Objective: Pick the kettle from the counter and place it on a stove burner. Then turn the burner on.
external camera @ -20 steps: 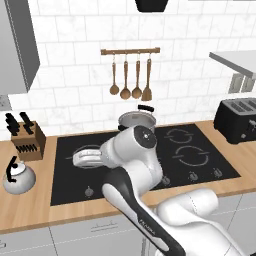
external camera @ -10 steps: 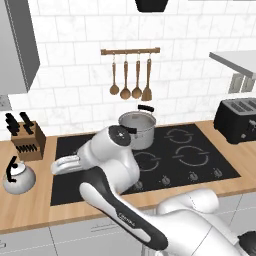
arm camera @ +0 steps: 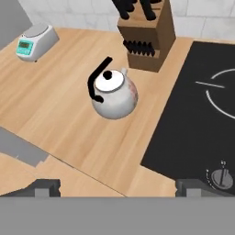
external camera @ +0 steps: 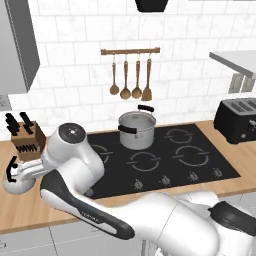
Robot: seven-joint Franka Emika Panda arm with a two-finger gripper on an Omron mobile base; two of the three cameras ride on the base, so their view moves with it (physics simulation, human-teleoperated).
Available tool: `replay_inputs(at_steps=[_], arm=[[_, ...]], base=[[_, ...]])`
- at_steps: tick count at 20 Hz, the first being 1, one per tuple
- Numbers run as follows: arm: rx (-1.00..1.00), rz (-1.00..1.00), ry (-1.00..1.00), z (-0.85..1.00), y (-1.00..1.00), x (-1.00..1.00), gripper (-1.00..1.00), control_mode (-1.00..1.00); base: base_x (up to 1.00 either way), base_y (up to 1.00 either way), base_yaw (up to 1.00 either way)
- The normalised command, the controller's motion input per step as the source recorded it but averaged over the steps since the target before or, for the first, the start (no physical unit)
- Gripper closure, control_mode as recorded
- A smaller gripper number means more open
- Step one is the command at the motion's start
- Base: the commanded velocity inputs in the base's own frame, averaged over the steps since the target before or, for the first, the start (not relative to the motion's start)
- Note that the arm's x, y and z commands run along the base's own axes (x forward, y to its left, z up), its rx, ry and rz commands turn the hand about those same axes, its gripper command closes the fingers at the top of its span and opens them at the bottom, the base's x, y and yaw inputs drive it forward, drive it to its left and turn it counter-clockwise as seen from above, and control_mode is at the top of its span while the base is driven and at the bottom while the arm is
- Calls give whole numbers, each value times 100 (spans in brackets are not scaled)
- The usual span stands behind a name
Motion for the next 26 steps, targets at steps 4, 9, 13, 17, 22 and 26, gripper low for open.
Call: replay_inputs(at_steps=[4, 9, 13, 17, 22, 26], arm=[[-4, 0, 0, 2, 38, 0, -100, -100], [1, -1, -9, -3, 17, 0, -100, -100], [5, -8, -8, -23, 11, 9, -100, -100], [8, -15, 0, -36, 0, 0, -100, -100], [11, -8, 5, -15, 14, 1, -100, -100], [5, 0, 11, -6, 29, 6, -100, -100]], base=[[0, 0, 0], [0, 0, 0], [0, 0, 0], [0, 0, 0], [0, 0, 0], [0, 0, 0]])
